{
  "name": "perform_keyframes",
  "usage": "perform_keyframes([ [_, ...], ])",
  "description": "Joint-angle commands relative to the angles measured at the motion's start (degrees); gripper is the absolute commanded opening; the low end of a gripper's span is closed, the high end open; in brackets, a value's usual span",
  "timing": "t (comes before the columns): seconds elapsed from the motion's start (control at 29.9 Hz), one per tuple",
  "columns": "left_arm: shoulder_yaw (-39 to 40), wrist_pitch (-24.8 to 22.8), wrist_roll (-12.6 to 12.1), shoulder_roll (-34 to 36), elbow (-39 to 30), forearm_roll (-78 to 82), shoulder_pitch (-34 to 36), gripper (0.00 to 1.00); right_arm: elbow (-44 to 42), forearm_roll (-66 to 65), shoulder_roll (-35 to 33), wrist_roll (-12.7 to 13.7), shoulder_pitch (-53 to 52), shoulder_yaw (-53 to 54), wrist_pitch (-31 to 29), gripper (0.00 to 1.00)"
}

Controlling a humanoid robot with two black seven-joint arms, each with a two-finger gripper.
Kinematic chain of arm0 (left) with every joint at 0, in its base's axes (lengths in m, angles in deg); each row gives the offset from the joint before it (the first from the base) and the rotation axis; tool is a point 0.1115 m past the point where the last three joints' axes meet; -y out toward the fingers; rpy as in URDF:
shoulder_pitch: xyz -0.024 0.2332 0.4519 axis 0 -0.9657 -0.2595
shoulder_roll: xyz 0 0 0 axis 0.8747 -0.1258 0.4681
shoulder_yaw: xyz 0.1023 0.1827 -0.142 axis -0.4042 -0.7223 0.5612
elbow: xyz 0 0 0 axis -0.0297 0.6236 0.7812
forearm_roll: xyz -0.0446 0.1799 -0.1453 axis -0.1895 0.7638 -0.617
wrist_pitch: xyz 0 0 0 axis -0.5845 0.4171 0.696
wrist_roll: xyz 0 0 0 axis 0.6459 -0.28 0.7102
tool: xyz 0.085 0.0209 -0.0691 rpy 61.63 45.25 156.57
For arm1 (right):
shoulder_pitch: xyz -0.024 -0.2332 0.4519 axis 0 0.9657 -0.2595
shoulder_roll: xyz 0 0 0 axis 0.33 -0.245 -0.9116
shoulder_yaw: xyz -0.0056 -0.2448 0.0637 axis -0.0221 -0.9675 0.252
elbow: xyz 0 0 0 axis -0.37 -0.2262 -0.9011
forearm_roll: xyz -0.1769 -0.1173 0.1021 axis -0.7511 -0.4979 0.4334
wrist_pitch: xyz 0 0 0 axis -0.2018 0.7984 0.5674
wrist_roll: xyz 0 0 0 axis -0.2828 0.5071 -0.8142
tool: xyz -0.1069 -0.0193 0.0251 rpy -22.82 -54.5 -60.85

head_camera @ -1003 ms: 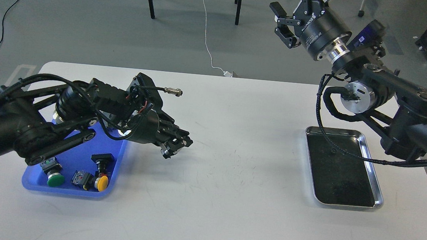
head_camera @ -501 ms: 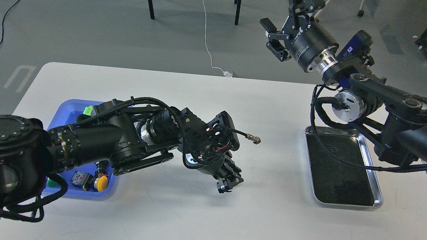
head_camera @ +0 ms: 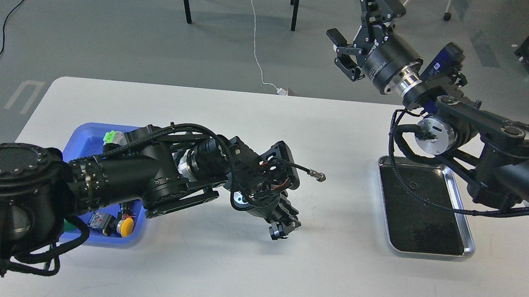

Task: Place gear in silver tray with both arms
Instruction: 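Carry the gear toward the table center and release it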

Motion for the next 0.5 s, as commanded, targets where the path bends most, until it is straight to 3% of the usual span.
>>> perform_keyframes([
  [0.0, -0.04, 0.0, 0.0, 0.0, 0.14, -0.01, -0.18, 0.21, 0.03, 0.0, -0.1, -0.01, 0.03, -0.35, -0.01, 0.99],
  [0.07, -0.04, 0.09, 0.0, 0.0, 0.49, -0.01, -0.27, 0.34, 0.03, 0.0, -0.1, -0.01, 0.03, -0.35, -0.01, 0.99],
  [0.17, 0.05, 0.09, 0.0, 0.0, 0.67, -0.01, -0.09, 0.67, 0.03, 0.0, -0.1, -0.01, 0.03, -0.35, -0.01, 0.99],
  [0.47, 1.1, 1.32, 0.0, 0.0, -0.47, -0.01, -0.18, 0.86, 0.47, 0.0, -2.3, -0.01, 0.03, -0.35, -0.09, 0.99],
])
